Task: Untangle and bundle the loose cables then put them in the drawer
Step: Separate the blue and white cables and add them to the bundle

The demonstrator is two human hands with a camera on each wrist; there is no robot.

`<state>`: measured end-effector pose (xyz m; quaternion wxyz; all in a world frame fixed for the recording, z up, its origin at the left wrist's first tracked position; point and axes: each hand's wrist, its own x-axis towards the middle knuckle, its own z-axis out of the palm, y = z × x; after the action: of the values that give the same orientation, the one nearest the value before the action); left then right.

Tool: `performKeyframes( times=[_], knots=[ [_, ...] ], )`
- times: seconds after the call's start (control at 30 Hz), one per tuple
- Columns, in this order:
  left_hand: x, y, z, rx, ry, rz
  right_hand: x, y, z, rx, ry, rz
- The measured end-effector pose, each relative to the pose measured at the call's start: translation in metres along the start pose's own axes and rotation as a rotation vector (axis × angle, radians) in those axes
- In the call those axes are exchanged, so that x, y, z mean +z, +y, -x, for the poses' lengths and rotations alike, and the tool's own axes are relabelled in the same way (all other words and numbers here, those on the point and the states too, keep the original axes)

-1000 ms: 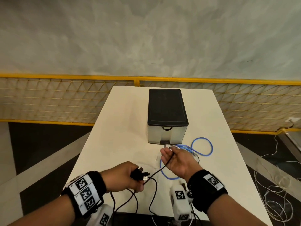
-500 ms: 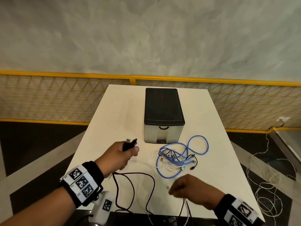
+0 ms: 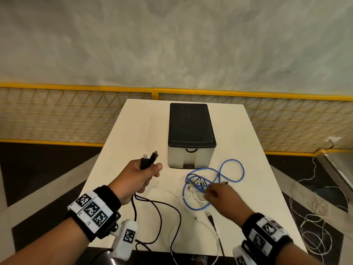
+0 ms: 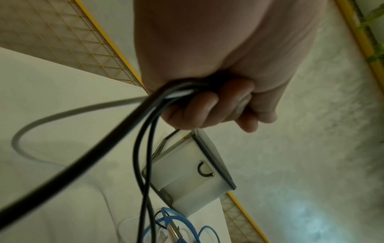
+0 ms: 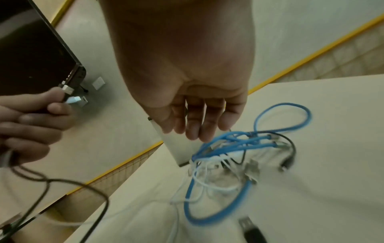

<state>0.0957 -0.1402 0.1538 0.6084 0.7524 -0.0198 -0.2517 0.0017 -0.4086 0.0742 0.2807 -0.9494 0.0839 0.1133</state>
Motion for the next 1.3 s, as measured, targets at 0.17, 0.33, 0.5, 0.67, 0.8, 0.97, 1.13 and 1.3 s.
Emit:
performKeyframes(
  times=[0.17, 0.33, 0.5, 0.67, 0.8, 0.97, 1.13, 1.3],
  knots=[
    [0.006, -0.006, 0.001, -0.010, -0.020, -0.065, 0.018, -0.024, -0.046, -0.023, -0.028, 0.226],
    [0.010, -0.014, 0.000, -0.040, -0.038, -0.073, 0.049, -0.027, -0.055, -0.027, -0.068, 0.541],
    [0.012, -0.020, -0.002, -0.057, -0.048, -0.079, 0.052, -0.015, -0.061, -0.101, -0.028, 0.711],
    [0.015, -0.020, -0.004, -0.042, -0.057, -0.111, 0.056, -0.020, -0.063, -0.173, -0.025, 0.844],
    [0.016, -0.016, -0.006, -0.027, -0.067, -0.129, 0.060, -0.022, -0.062, -0.122, -0.063, 0.868],
    [0.016, -0.018, -0.006, -0.023, -0.065, -0.130, 0.056, -0.012, -0.060, -0.121, -0.073, 0.784],
    [0.017, -0.018, -0.009, -0.013, -0.069, -0.098, 0.025, -0.023, -0.056, -0.080, -0.023, 0.240],
    [0.030, -0.002, -0.016, 0.050, -0.095, -0.009, -0.052, -0.061, -0.027, -0.046, 0.115, -0.477]
  ],
)
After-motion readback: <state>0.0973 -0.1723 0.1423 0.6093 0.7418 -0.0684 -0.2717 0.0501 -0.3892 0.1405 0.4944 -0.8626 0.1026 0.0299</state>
